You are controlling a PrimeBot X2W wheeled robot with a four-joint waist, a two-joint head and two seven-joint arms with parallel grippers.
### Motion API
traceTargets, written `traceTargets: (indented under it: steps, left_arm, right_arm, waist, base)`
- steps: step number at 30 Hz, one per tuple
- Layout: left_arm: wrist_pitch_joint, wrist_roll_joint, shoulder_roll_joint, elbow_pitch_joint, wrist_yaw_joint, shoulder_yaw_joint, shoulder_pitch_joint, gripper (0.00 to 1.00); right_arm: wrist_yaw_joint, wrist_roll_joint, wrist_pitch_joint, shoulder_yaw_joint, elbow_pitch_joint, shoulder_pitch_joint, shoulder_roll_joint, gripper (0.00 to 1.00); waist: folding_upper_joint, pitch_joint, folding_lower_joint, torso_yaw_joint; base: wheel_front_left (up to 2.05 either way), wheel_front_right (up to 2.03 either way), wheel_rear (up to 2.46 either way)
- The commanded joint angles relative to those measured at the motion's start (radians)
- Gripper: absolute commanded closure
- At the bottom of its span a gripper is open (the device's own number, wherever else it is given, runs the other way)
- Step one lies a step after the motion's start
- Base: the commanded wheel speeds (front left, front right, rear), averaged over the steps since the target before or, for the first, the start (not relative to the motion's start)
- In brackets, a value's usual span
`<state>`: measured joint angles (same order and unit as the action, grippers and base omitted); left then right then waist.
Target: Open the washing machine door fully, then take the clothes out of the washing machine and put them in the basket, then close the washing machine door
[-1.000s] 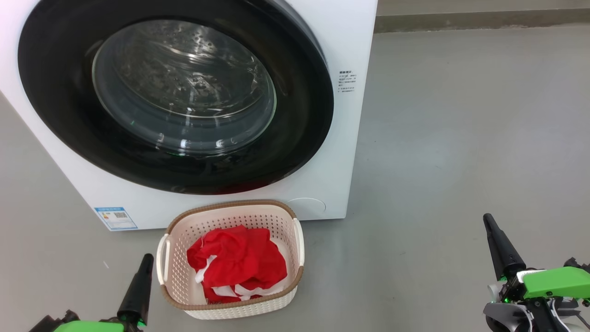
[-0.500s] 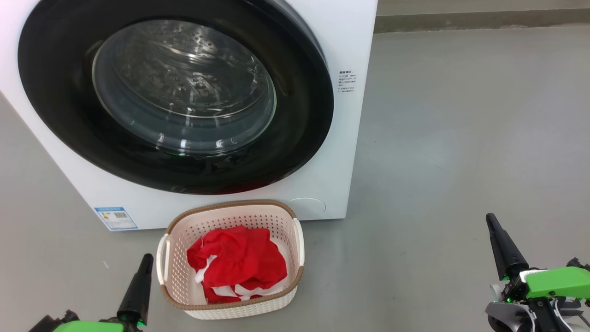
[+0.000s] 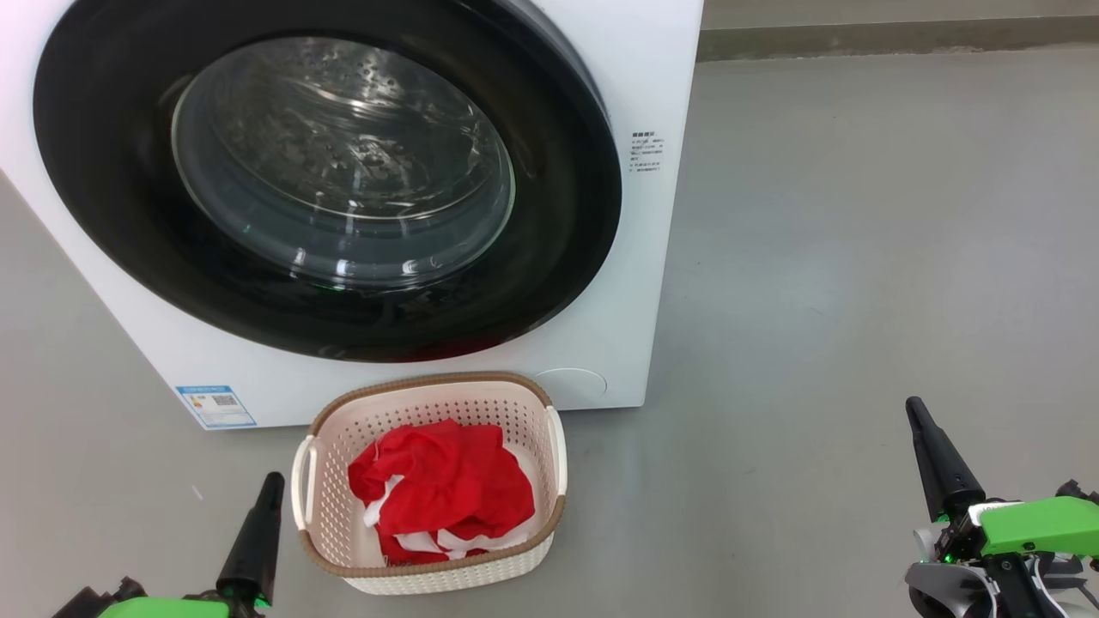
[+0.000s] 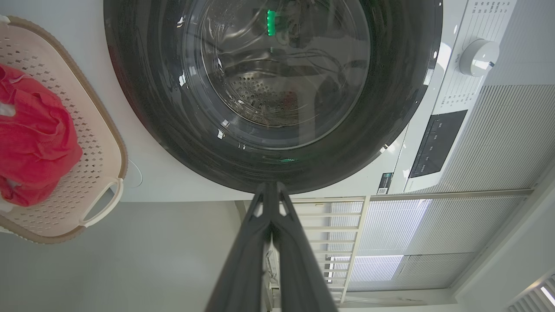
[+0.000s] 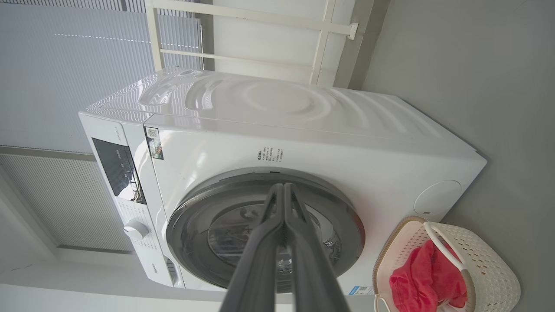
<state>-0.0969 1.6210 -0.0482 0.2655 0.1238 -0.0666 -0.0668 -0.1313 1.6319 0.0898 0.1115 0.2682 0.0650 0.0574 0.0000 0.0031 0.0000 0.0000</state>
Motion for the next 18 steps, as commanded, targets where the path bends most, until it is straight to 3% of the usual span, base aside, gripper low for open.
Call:
traceTargets:
  steps: [1, 18]
  left_arm:
    - [-0.007, -0.003, -0.011, -0.021, 0.007, -0.036, -0.040, 1.00]
    - [-0.009, -0.005, -0.009, -0.021, 0.007, -0.039, -0.040, 1.00]
  right_arm:
    - [0.001, -0.005, 0.006, -0.019, -0.025, 0.041, 0.008, 1.00]
    - [0.001, -0.009, 0.010, -0.015, -0.024, 0.041, 0.005, 1.00]
  waist:
    - [0.0000, 0.000, 0.0000, 0.000]
    - [0.0000, 0.000, 0.0000, 0.000]
  base:
    - [0.00, 0.00, 0.00]
    - [0.00, 0.00, 0.00]
